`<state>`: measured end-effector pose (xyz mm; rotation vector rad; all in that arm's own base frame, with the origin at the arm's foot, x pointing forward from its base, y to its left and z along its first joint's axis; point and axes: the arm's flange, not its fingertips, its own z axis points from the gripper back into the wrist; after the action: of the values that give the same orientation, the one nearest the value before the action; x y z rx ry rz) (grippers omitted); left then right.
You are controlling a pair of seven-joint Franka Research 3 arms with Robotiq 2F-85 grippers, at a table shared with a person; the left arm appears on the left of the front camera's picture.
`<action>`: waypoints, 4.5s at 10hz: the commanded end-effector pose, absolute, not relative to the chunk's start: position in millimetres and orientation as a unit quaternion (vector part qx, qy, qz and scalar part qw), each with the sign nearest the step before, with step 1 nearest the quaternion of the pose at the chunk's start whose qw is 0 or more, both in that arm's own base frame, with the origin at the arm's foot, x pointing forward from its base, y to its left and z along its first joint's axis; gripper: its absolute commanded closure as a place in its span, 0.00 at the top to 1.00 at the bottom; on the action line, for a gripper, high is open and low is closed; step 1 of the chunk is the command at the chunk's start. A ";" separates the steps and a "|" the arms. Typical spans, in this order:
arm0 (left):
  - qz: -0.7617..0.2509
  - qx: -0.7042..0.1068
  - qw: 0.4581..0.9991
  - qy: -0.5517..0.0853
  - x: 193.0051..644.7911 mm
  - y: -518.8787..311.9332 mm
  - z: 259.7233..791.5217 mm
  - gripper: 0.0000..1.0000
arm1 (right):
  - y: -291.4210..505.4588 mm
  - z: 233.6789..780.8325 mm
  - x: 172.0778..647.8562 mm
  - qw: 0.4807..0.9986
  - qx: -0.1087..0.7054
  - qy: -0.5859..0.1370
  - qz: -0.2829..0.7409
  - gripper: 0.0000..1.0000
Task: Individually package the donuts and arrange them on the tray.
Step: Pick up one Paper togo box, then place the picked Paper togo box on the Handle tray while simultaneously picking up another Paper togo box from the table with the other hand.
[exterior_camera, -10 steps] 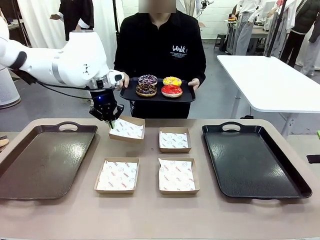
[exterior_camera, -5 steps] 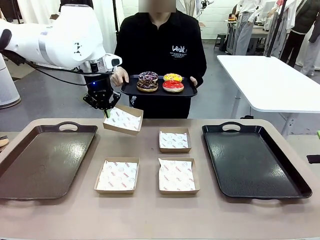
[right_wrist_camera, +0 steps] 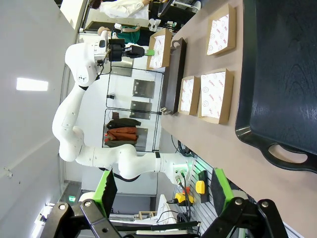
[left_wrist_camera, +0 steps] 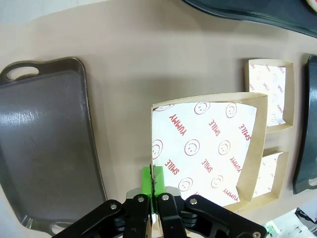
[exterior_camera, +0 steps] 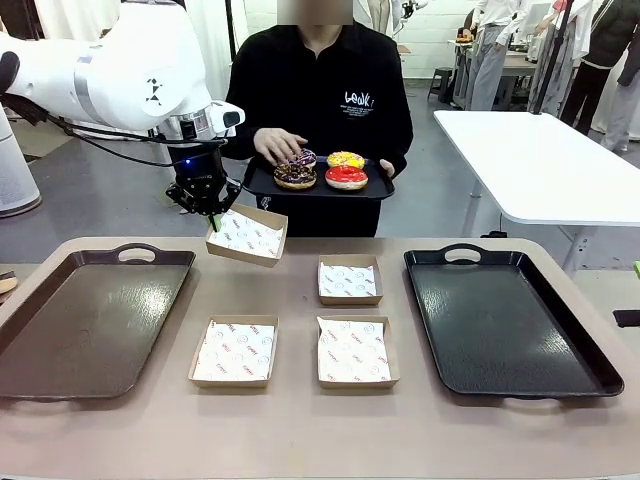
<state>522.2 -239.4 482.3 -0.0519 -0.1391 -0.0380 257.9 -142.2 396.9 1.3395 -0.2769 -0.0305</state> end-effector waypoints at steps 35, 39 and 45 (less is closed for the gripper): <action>-0.020 -0.082 0.996 -0.032 534.4 -196.2 497.8 0.01 | -133.4 430.6 309.0 0.798 0.577 -0.166 -0.053 1.00; 0.001 -0.153 0.988 -0.018 515.3 -98.4 501.9 0.01 | -47.5 518.7 437.3 0.892 0.434 -0.126 -0.022 1.00; 0.011 -0.080 0.997 -0.020 493.3 -45.2 501.0 0.01 | 87.3 473.2 516.2 0.985 0.169 -0.016 -0.026 1.00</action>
<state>498.8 -46.8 500.1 -0.1963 -0.0376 0.0381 505.8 74.2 463.4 0.3818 -0.0791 -0.0564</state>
